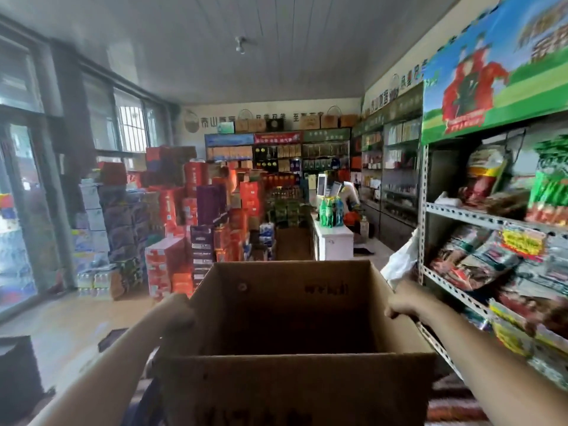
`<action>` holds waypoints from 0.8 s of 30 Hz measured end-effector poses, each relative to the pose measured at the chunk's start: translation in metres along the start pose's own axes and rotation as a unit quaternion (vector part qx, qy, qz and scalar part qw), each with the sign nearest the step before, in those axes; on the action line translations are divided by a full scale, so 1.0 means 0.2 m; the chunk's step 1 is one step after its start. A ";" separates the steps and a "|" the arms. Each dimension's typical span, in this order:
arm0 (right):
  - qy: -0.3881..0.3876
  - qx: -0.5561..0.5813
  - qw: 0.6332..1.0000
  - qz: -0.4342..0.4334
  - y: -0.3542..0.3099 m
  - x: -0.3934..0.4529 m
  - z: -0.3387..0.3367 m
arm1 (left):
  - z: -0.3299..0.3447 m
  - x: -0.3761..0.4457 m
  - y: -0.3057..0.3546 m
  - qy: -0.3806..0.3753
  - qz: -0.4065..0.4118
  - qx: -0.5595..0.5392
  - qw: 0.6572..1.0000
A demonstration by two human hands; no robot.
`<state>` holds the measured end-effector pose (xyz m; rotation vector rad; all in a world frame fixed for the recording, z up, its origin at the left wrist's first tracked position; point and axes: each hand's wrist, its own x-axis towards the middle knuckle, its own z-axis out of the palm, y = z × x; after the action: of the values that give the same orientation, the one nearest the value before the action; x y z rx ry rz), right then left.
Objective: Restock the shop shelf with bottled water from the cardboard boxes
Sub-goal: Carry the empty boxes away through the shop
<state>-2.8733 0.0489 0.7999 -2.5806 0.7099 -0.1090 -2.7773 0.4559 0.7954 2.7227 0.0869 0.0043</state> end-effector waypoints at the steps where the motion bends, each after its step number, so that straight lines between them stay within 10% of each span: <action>1: -0.001 0.003 1.000 0.002 -0.04 0.12 0.02 | 0.01 0.13 0.03 0.001 -0.004 -0.006 1.000; 24: -0.042 0.020 0.999 -0.021 -1.01 3.46 0.57 | 0.56 3.44 0.74 -0.030 -0.027 -0.046 0.998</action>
<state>-2.1594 -0.0981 0.7597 -2.5463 0.6176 -0.0281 -2.0798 0.3174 0.7468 2.6262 0.1401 -0.0868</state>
